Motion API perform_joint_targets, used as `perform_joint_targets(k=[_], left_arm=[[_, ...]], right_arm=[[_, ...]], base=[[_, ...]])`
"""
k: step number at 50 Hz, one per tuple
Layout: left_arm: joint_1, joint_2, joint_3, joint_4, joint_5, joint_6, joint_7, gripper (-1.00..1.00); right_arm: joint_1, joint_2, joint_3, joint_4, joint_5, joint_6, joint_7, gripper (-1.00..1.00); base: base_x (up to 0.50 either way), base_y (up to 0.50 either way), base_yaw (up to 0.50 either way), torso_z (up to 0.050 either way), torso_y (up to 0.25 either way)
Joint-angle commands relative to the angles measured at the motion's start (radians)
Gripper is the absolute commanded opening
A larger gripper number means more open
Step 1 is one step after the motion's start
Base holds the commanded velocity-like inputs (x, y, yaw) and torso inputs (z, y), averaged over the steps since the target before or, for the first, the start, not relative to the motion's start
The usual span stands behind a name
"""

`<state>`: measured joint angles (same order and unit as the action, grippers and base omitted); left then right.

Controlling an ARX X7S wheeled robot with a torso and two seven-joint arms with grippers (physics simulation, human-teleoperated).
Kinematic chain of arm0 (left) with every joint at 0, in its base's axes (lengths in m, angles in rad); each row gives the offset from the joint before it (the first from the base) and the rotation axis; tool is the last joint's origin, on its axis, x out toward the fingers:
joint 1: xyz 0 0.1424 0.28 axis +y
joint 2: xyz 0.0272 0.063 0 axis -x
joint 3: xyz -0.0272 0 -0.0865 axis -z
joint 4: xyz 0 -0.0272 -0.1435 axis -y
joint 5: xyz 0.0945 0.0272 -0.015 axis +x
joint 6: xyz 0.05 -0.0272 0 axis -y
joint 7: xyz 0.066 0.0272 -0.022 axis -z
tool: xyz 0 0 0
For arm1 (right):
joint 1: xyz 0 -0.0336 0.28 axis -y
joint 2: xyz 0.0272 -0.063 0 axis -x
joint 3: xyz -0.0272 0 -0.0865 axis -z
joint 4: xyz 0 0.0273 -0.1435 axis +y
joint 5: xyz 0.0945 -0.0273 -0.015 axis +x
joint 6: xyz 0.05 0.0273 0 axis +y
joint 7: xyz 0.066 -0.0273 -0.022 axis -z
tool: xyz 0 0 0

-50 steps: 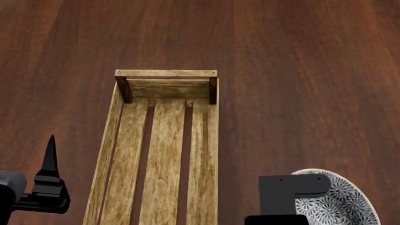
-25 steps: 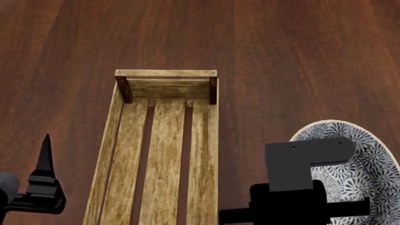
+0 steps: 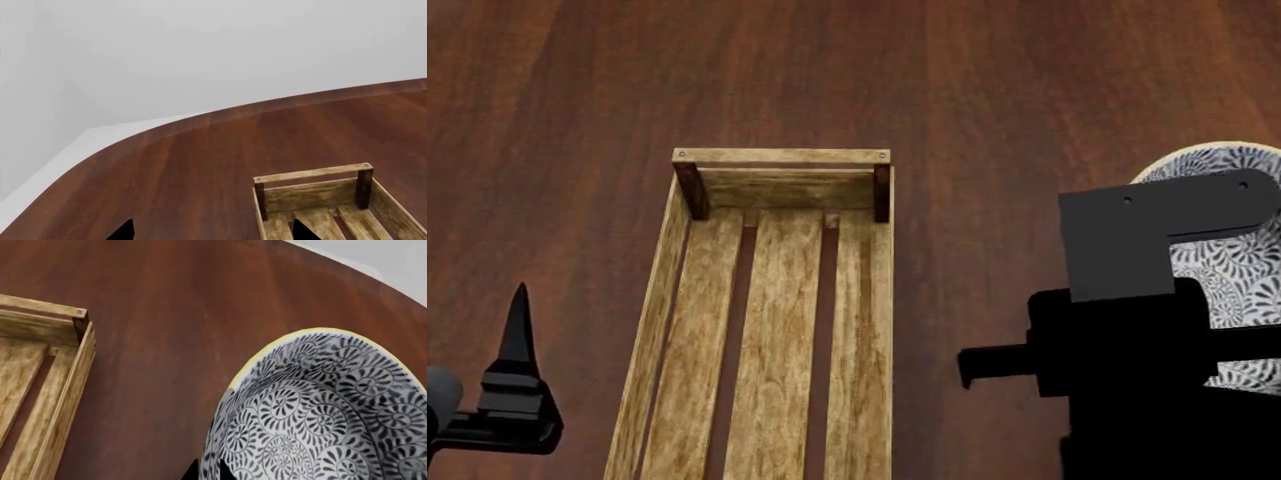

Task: Stack the left bowl on the right bowl and place them in the tray.

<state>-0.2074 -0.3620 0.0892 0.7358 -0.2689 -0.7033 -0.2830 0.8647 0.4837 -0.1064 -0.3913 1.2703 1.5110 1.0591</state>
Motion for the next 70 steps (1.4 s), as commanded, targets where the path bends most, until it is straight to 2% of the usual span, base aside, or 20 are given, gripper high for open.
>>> perform_joint_targets(k=[1, 21, 32, 53, 70], left_arm=[[-0.001, -0.003, -0.002, -0.003, -0.004, -0.002, -0.005, 1.0], [0.0, -0.011, -0.007, 0.002, -0.011, -0.005, -0.012, 1.0], [0.001, -0.014, -0.016, 0.003, -0.017, -0.004, -0.016, 1.0], [-0.004, -0.017, -0.002, -0.009, -0.015, 0.0, -0.023, 1.0], [-0.002, -0.021, -0.005, -0.003, -0.022, -0.002, -0.03, 1.0]], right_arm=[[0.1, 0.063, -0.043, 0.07, -0.019, -0.015, -0.008, -1.0], [0.194, 0.179, -0.225, 0.248, -0.238, -0.183, -0.222, -1.0], [0.239, 0.198, -0.321, 0.401, -0.361, -0.303, -0.349, -1.0], [0.266, 0.26, -0.322, 0.485, -0.408, -0.317, -0.358, -1.0], [0.18, 0.306, -0.224, 0.447, -0.337, -0.258, -0.266, -1.0]], base=[[0.0, 0.0, 0.0, 0.0, 0.0], [0.0, 0.0, 0.0, 0.0, 0.0], [0.0, 0.0, 0.0, 0.0, 0.0], [0.0, 0.0, 0.0, 0.0, 0.0], [0.0, 0.0, 0.0, 0.0, 0.001]])
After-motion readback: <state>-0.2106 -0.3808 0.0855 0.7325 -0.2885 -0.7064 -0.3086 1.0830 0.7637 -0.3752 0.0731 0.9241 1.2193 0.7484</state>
